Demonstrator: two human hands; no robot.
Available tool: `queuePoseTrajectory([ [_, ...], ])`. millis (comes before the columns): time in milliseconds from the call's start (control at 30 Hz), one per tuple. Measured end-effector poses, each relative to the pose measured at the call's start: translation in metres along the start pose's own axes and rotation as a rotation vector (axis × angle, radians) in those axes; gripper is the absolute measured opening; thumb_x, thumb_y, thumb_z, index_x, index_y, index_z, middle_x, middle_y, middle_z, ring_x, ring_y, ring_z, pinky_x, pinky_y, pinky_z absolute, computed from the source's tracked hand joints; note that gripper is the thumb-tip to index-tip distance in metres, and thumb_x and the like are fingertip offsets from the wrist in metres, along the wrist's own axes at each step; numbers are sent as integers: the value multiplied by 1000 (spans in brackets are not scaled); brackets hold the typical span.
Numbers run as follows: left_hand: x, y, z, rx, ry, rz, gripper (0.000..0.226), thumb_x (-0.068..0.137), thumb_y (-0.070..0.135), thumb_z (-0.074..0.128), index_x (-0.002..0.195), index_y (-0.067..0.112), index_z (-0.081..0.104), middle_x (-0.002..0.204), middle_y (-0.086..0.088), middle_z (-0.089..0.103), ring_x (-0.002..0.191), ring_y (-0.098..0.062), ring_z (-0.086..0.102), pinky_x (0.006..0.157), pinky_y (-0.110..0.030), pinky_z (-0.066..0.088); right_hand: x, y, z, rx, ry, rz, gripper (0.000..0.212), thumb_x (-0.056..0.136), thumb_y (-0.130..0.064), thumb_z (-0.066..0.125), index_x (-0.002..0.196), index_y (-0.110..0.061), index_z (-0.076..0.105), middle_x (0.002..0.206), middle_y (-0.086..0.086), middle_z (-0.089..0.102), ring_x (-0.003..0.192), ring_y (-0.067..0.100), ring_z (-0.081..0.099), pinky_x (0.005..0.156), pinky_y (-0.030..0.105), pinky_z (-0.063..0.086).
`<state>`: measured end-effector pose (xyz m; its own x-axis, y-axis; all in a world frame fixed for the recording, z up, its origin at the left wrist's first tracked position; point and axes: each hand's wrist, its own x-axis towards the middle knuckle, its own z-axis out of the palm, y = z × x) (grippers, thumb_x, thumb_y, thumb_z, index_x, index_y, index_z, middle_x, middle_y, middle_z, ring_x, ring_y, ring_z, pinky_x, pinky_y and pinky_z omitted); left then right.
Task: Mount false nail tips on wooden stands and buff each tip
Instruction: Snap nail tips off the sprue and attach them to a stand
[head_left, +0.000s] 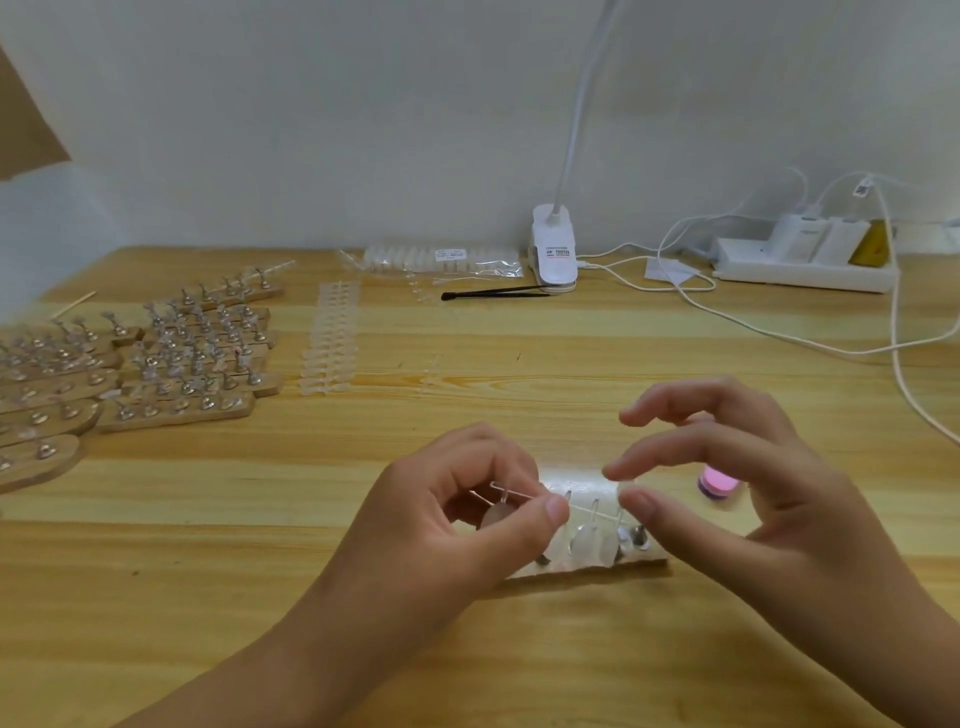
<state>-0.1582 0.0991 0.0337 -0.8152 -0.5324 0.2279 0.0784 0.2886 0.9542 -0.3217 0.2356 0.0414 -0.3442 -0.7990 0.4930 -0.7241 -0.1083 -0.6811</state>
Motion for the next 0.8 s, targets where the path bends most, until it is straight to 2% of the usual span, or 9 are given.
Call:
queuePoseTrajectory([
  [100, 0, 0, 1, 4, 23, -16, 28, 70, 44, 71, 67, 16, 66, 77, 9, 62, 66, -2, 57, 61, -11, 44, -2, 2, 1, -104, 26, -90, 11, 79, -44, 65, 85, -37, 71, 113, -16, 58, 116, 17, 51, 93, 16, 36],
  [233, 2, -1, 0, -61, 17, -80, 27, 66, 47, 70, 63, 20, 69, 76, 8, 62, 62, -2, 55, 57, -10, 43, -3, 3, 2, -515, 148, -475, 16, 87, -27, 67, 76, -18, 76, 107, -9, 56, 103, 19, 49, 95, 29, 36],
  [300, 2, -1, -1, -81, 10, -94, 23, 66, 47, 70, 60, 25, 69, 75, 8, 63, 61, 0, 55, 56, -10, 43, -3, 2, 3, -551, 152, -512, 17, 87, -25, 67, 75, -18, 77, 107, -8, 57, 103, 19, 50, 94, 32, 38],
  [400, 2, -2, -1, 33, -2, 79, 17, 75, 40, 71, 69, 24, 69, 81, 9, 62, 67, -1, 56, 60, -14, 45, -2, -6, -1, -194, 46, -185, 11, 83, -38, 67, 81, -29, 73, 102, -14, 64, 104, 12, 57, 90, 18, 39],
  [500, 5, -6, -9, 549, 78, 663, 5, 87, 23, 70, 88, 18, 72, 92, 7, 61, 77, -8, 59, 69, -20, 47, 3, -8, -9, 489, -112, 284, 34, 63, -51, 81, 75, -21, 73, 96, -6, 71, 96, 10, 68, 81, 13, 50],
  [600, 7, -8, -21, 926, 125, 1042, 10, 88, 21, 74, 97, 21, 69, 99, 6, 61, 81, -12, 58, 74, -26, 45, 7, -2, -14, 744, -62, 448, 54, 41, -56, 93, 69, -15, 73, 89, 1, 72, 87, 10, 70, 77, 19, 55],
  [633, 9, -9, -24, 945, 146, 1040, 10, 88, 23, 74, 97, 22, 69, 100, 7, 63, 83, -12, 58, 75, -28, 45, 9, -2, -15, 792, -43, 468, 55, 37, -55, 94, 67, -15, 73, 86, 4, 72, 84, 12, 71, 74, 21, 56],
  [700, 18, -10, -31, 876, 203, 844, 8, 91, 29, 69, 96, 24, 70, 98, 8, 66, 89, -10, 59, 80, -28, 45, 10, -3, -17, 864, -14, 483, 55, 34, -51, 97, 69, -15, 73, 81, 8, 71, 71, 15, 70, 64, 23, 57],
  [800, 34, -6, -53, 468, 222, 52, 26, 85, 56, 57, 106, 43, 66, 108, 28, 62, 102, 2, 59, 79, -13, 45, 11, 2, -17, 881, 19, 489, 58, 33, -48, 98, 73, -13, 73, 73, 10, 68, 58, 14, 63, 55, 22, 54],
])
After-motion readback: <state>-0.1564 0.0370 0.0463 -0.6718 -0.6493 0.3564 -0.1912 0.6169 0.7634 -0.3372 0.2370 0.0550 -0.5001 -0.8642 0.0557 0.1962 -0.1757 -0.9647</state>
